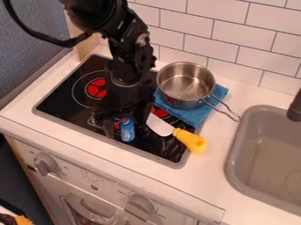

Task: Put the blue bottle to the bottom right corner of the stove switch

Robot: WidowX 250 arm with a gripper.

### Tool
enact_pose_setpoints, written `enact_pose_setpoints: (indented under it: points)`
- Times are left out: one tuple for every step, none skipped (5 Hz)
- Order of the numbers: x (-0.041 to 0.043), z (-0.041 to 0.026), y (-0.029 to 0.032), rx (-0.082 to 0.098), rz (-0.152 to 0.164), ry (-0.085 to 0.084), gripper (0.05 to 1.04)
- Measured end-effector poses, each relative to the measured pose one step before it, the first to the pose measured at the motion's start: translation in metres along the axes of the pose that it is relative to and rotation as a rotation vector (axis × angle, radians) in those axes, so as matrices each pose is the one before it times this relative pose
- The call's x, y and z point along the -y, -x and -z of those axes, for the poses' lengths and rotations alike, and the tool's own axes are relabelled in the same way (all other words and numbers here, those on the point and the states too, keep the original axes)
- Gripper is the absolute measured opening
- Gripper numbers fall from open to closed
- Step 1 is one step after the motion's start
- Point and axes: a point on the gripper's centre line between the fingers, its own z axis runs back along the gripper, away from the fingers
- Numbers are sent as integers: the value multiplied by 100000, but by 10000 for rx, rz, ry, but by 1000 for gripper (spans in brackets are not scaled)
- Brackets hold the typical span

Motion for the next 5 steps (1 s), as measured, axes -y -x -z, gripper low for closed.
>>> enact_pose_setpoints:
  points:
    - [265,-425,34,-110,33,117,1000]
    - [383,-1972,-508,-67,-239,709,1000]
    - [631,-2166,-277,69,57,556,1000]
    - [821,-2201,-360,245,175,618,1000]
    - [21,-26,-19,1,60,-1,1000]
